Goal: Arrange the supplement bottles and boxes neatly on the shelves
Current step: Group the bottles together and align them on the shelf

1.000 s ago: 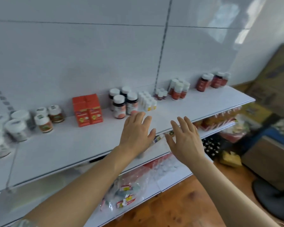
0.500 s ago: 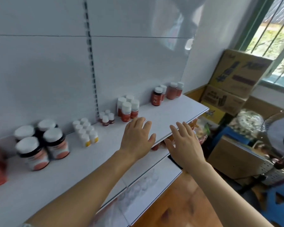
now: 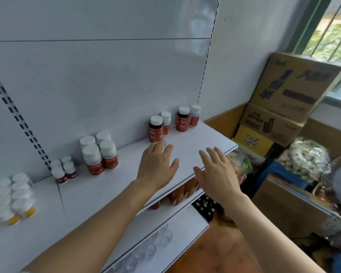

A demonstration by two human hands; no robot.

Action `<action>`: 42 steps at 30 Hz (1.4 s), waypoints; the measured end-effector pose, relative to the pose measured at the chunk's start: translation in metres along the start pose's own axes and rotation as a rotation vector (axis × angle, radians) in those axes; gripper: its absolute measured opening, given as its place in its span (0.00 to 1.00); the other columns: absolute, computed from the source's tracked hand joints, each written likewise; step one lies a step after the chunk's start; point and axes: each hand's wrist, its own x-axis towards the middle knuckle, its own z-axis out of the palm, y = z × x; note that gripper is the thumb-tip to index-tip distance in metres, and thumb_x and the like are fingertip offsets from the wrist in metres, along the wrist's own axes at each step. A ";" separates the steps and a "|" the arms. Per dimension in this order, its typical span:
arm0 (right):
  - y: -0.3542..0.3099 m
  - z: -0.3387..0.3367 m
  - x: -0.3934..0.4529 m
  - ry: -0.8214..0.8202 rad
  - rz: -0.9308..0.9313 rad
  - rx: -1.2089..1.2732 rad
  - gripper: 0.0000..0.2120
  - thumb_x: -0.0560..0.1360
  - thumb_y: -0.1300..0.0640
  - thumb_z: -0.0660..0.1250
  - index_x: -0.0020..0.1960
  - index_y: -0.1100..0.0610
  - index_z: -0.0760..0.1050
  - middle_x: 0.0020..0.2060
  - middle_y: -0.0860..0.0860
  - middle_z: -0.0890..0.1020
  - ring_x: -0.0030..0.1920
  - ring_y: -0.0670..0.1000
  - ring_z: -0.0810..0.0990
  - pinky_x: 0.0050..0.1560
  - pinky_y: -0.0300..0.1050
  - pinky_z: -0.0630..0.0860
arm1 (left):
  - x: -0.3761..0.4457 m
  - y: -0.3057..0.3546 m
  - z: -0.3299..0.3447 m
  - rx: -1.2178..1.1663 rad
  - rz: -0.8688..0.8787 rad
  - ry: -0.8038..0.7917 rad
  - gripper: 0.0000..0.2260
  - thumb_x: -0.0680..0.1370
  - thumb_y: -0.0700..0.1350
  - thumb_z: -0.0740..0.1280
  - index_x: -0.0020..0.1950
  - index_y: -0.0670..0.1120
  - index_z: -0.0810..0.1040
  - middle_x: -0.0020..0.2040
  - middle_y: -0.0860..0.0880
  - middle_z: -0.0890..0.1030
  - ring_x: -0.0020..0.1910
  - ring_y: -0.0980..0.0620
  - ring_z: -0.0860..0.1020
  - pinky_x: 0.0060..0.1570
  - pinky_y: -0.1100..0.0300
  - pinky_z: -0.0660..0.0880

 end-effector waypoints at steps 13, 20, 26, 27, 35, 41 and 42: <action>0.058 0.035 0.160 -0.055 -0.323 0.150 0.26 0.81 0.45 0.57 0.75 0.55 0.60 0.74 0.52 0.65 0.76 0.55 0.56 0.71 0.52 0.66 | 0.102 -0.012 0.038 0.053 -0.266 0.144 0.19 0.78 0.53 0.64 0.65 0.45 0.72 0.59 0.47 0.75 0.59 0.44 0.73 0.58 0.49 0.72; 0.045 0.056 0.240 -0.099 -0.412 0.228 0.23 0.80 0.51 0.61 0.73 0.55 0.63 0.67 0.51 0.69 0.68 0.56 0.67 0.61 0.49 0.72 | 0.150 -0.043 0.064 -0.027 -0.416 0.145 0.27 0.75 0.47 0.68 0.73 0.45 0.64 0.65 0.44 0.71 0.62 0.41 0.71 0.59 0.46 0.72; 0.020 0.072 0.292 -0.223 -0.526 0.299 0.29 0.78 0.63 0.60 0.76 0.54 0.55 0.66 0.56 0.68 0.56 0.60 0.76 0.50 0.52 0.76 | 0.161 -0.064 0.082 -0.112 -0.460 0.056 0.33 0.74 0.44 0.70 0.76 0.47 0.60 0.71 0.45 0.67 0.66 0.42 0.70 0.62 0.46 0.72; 0.015 0.075 0.298 -0.241 -0.528 0.299 0.30 0.78 0.63 0.60 0.76 0.54 0.54 0.68 0.56 0.66 0.57 0.60 0.76 0.51 0.51 0.75 | 0.161 -0.066 0.084 -0.121 -0.460 0.054 0.32 0.74 0.45 0.70 0.76 0.48 0.60 0.71 0.46 0.67 0.66 0.43 0.71 0.61 0.46 0.73; 0.011 0.094 0.333 -0.223 -0.620 0.383 0.14 0.80 0.56 0.61 0.65 0.54 0.69 0.62 0.56 0.70 0.49 0.60 0.79 0.43 0.46 0.71 | 0.169 -0.063 0.097 -0.225 -0.590 0.190 0.24 0.78 0.43 0.67 0.72 0.52 0.65 0.69 0.50 0.70 0.64 0.49 0.73 0.59 0.52 0.74; 0.034 0.098 0.340 -0.230 -0.730 0.574 0.15 0.78 0.51 0.64 0.64 0.49 0.72 0.56 0.52 0.78 0.51 0.55 0.78 0.47 0.48 0.74 | 0.159 -0.052 0.080 -0.399 -0.727 0.212 0.22 0.76 0.50 0.71 0.68 0.60 0.69 0.63 0.59 0.76 0.54 0.60 0.76 0.55 0.64 0.71; 0.039 0.096 0.339 -0.224 -0.733 0.642 0.15 0.78 0.51 0.65 0.64 0.48 0.74 0.57 0.51 0.78 0.50 0.53 0.78 0.48 0.48 0.75 | 0.157 -0.049 0.074 -0.431 -0.745 0.222 0.21 0.76 0.51 0.71 0.66 0.63 0.70 0.61 0.61 0.76 0.53 0.62 0.77 0.52 0.65 0.72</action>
